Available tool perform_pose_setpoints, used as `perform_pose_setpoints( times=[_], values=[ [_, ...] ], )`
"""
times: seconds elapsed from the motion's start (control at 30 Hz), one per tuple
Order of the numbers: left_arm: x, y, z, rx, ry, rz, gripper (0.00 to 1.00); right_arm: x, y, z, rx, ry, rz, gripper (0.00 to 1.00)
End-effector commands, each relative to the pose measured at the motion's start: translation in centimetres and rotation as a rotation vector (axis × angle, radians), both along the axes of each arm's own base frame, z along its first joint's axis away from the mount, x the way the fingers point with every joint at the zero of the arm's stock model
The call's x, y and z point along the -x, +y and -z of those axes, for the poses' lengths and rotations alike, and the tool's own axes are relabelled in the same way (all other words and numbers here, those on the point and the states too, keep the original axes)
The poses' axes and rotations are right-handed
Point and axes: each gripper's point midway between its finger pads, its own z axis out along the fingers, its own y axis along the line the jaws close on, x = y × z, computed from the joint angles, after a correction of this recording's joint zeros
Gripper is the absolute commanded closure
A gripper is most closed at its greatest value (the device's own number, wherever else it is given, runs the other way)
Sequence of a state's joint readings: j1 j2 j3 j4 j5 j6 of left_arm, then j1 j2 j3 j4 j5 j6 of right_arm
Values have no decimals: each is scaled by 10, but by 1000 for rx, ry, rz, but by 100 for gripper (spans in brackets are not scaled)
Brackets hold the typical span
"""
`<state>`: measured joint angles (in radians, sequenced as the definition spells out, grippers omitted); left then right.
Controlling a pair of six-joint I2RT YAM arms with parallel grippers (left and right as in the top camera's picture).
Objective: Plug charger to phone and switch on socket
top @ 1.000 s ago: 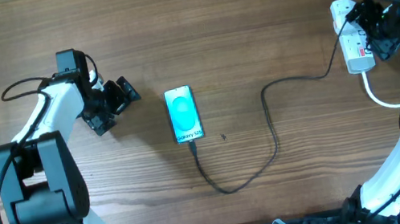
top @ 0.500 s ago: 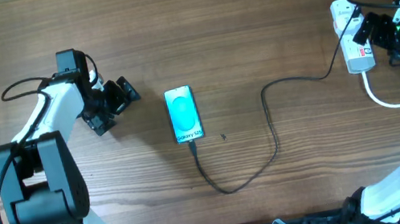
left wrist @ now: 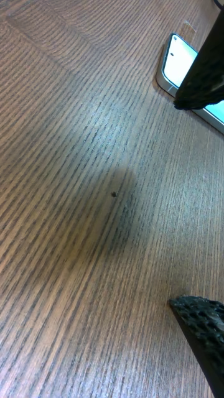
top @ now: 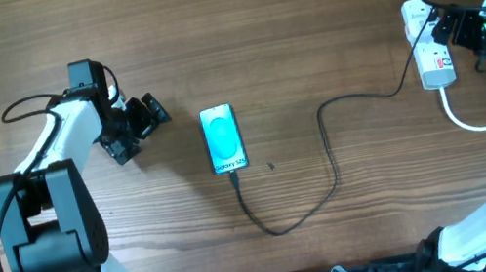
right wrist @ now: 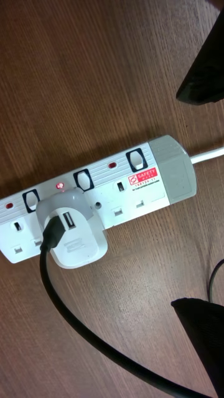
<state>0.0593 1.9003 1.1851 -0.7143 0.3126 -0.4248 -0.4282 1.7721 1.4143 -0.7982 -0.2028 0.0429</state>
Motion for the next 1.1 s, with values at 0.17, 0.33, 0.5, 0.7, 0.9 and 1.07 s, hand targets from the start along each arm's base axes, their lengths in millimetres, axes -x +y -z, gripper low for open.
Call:
perform_pose_setpoints(
  times=[0.17,0.33,0.5,0.7,0.9,1.07],
  values=[
    [-3,0,1,8,0,-3,0,-2,3,-12,6,-36,-22,0],
    [-3,0,0,9,-1,-3,0,-2,3,-13,7,-39,-22,0],
    [-3,0,1,8,-1,-3,0,0,4,-35,30,-87,-22,0],
    [-3,0,0,9,-1,-3,0,13,10,-108,109,-257,-23,0],
    [-3,0,0,9,0,-3,0,21,46,-156,148,-377,-98,1],
    [-3,0,0,9,0,-3,0,14,105,-163,125,-407,-250,0]
  ],
)
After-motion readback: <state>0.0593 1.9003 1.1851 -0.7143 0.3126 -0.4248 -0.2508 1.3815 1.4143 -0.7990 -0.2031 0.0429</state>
